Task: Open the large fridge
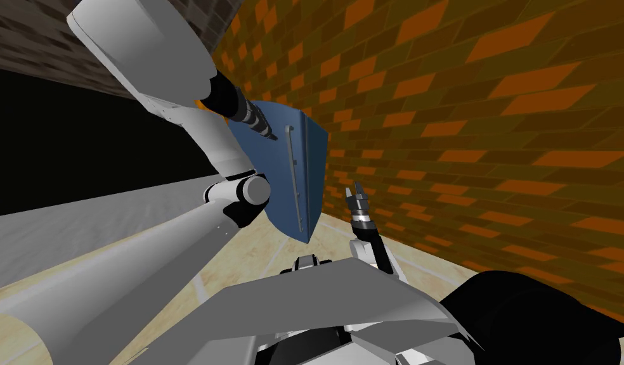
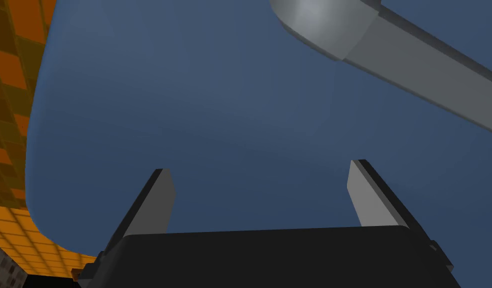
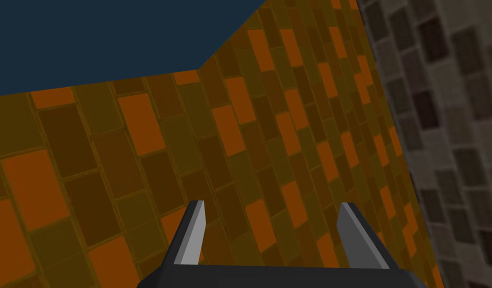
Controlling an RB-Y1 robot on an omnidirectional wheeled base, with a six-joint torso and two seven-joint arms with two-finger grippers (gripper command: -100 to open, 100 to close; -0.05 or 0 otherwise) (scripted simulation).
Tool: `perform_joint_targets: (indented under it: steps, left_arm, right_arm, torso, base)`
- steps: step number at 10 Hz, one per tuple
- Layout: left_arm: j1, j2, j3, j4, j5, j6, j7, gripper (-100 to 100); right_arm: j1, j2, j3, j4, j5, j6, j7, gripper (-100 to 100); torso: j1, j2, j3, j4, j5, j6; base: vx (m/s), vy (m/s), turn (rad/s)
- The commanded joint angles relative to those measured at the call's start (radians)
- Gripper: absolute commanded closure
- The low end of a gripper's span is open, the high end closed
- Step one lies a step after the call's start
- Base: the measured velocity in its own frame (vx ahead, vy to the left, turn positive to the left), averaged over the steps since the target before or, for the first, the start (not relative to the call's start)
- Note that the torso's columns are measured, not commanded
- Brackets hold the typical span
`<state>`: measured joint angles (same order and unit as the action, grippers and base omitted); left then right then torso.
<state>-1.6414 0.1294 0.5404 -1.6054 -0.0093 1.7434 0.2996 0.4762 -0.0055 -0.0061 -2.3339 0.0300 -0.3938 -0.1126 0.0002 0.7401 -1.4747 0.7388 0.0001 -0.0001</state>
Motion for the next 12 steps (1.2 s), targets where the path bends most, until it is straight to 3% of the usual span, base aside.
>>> perform_joint_targets:
  steps: [1, 3, 7, 11, 12]
  left_arm:
    - [-0.055, 0.014, 0.004, -0.011, -0.031, 0.016, 0.026, -100]
    - [-0.087, 0.031, 0.007, -0.014, -0.049, 0.061, 0.040, -100]
    - [-0.107, 0.041, 0.009, -0.013, -0.062, 0.155, 0.049, -100]
    - [-0.114, 0.045, 0.009, -0.010, -0.067, 0.258, 0.053, -100]
    - [-0.118, 0.048, 0.010, -0.009, -0.066, 0.239, 0.053, -100]
  right_arm:
    - [0.000, 0.000, 0.000, 0.000, 0.000, 0.000, 0.000, 0]
    - [0.000, 0.000, 0.000, 0.000, 0.000, 0.000, 0.000, 0]
    - [0.000, 0.000, 0.000, 0.000, 0.000, 0.000, 0.000, 0]
    - [0.000, 0.000, 0.000, 0.000, 0.000, 0.000, 0.000, 0]
    - [0.000, 0.000, 0.000, 0.000, 0.000, 0.000, 0.000, 0]
  torso:
    - [0.000, -0.001, -0.001, 0.000, 0.000, 0.000]
    - [-0.003, -0.004, -0.003, 0.000, -0.002, 0.002]
    - [-0.015, -0.006, -0.004, -0.004, -0.008, 0.008]
    - [-0.005, -0.007, -0.005, -0.004, -0.002, 0.002]
    - [-0.001, -0.005, -0.003, -0.002, 0.000, 0.001]
  base:
    - [0.084, -0.183, 0.023]
    - [0.108, -0.199, 0.046]
    - [0.026, -0.064, 0.004]
    - [0.010, -0.029, -0.012]
    - [0.007, -0.018, -0.002]
